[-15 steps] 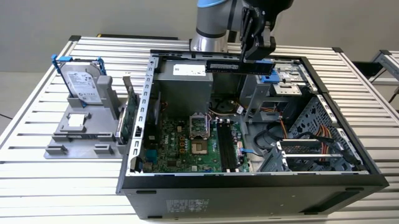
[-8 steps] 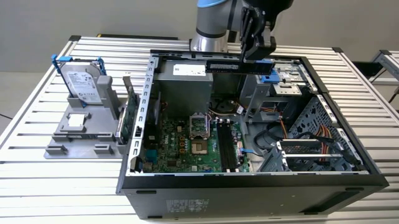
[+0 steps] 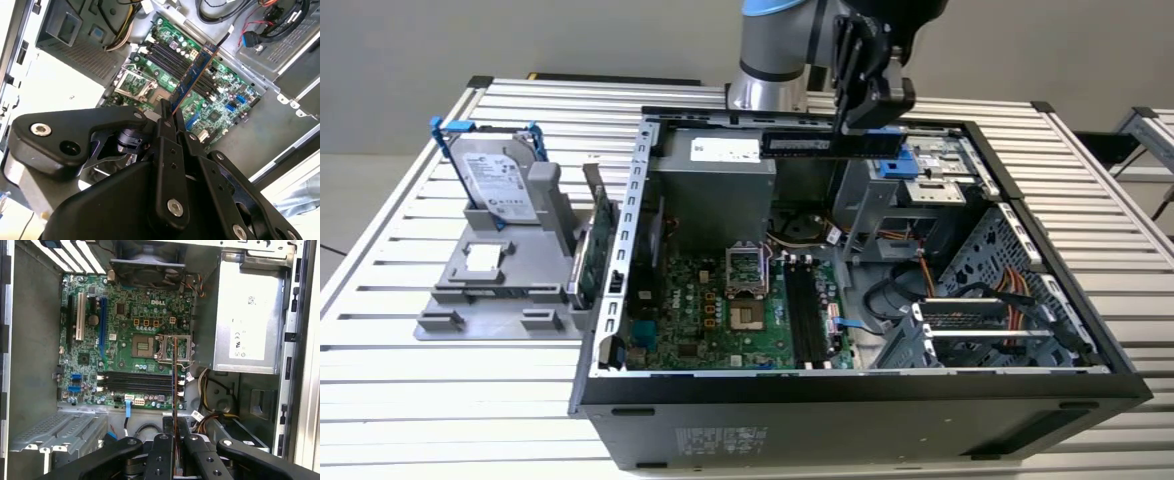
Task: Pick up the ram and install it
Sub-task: 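Insert the ram into the slot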
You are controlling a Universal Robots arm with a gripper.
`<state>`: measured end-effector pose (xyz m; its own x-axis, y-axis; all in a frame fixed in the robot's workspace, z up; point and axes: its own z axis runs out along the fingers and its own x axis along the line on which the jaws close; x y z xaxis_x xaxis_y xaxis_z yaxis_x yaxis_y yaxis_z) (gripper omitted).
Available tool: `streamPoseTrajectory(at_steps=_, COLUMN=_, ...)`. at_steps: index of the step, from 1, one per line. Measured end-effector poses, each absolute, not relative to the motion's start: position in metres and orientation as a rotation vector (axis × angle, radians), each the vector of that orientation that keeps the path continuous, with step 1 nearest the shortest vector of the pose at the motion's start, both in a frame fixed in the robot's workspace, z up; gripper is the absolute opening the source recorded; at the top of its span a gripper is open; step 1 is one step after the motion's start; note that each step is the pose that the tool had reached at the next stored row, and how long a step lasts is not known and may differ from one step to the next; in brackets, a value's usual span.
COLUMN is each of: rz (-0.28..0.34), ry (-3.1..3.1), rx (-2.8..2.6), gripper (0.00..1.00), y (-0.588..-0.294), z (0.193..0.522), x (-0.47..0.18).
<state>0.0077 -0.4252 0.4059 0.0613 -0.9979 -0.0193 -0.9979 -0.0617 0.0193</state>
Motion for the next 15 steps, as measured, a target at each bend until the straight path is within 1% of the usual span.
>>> streamPoseTrajectory(at_steps=15, rz=-0.043, ry=-2.032, rx=2.393, gripper=0.00, y=-0.4252, z=0.4059, x=0.0076)
